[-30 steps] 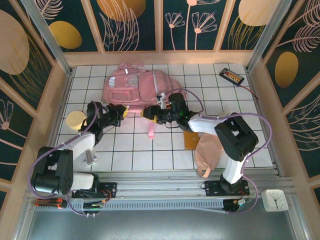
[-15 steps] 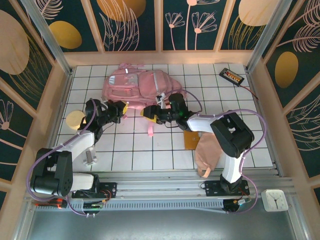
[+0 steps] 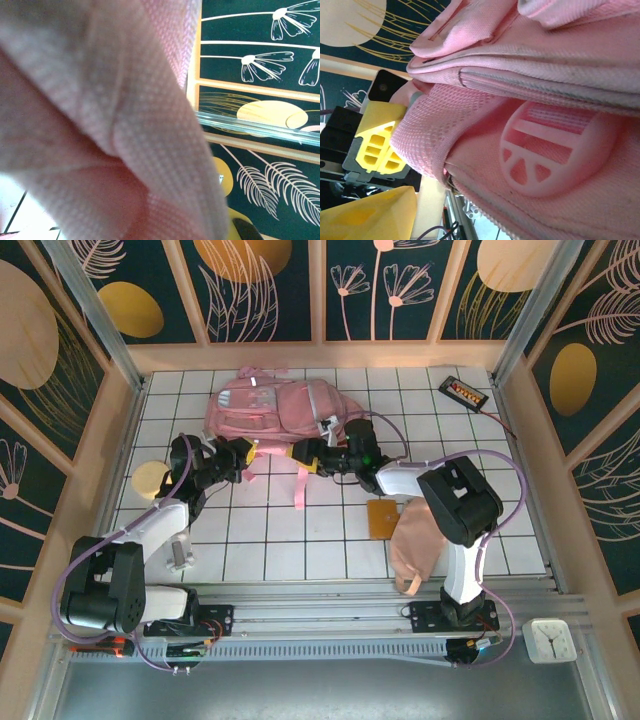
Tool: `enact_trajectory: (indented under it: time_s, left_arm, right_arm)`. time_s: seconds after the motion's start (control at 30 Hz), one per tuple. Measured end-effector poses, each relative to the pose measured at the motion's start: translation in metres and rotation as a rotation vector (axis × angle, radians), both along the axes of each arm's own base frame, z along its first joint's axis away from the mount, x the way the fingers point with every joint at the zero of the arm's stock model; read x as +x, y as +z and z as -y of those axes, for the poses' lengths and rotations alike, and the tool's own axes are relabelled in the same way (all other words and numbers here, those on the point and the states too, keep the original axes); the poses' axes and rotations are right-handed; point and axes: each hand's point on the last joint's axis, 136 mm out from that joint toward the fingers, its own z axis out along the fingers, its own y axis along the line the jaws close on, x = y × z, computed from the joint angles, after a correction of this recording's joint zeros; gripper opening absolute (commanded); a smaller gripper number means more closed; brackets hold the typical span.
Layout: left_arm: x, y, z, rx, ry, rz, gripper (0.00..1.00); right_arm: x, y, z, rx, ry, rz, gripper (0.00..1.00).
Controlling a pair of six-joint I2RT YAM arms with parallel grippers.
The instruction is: Pack books, pencil case, and school supplies into a backpack
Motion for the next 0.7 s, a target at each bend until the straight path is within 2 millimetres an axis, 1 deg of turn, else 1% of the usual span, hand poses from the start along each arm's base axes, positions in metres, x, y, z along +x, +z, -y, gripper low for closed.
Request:
enact_trajectory:
  time_s: [0.17,0.27,0.3,0.37,0.5,0.57,0.63,0.7]
  left_arm:
    - [0.0000,0.0005,-0.0001,0.000,0.000,0.001,0.00]
    - [-0.0007,0.0020,0.0012,0.000,-0.001,0.006,0.00]
    - [-0.0007,0.0025,0.0014,0.001,0.000,0.007,0.00]
    - [-0.0011,0.0033,0.0022,0.001,-0.001,0.009,0.00]
    - [-0.0011,0.0040,0.0029,0.001,-0.001,0.011,0.00]
    - [-0.0010,0.0040,0.0029,0.001,-0.001,0.011,0.00]
    - [-0.0010,0.0040,0.0031,0.002,-0.001,0.011,0.00]
    - [-0.0012,0.0039,0.0035,0.002,-0.001,0.011,0.00]
  right_arm:
    - [-0.0011,0.0056,-0.0013,0.021,0.012,0.009,0.71]
    - [-0.0014,0.0070,-0.0016,0.027,0.014,0.008,0.67]
    - [-0.0014,0.0077,-0.0017,0.029,0.014,0.010,0.64]
    - [-0.0014,0.0083,-0.0018,0.031,0.015,0.009,0.62]
    - [-0.0022,0.0089,-0.0020,0.034,0.019,0.010,0.52]
    - [-0.0025,0.0089,-0.0020,0.035,0.020,0.007,0.50]
    - [-0.0030,0.0083,-0.0017,0.035,0.020,0.007,0.45]
    - [-0.0033,0.0074,-0.0015,0.035,0.020,0.005,0.43]
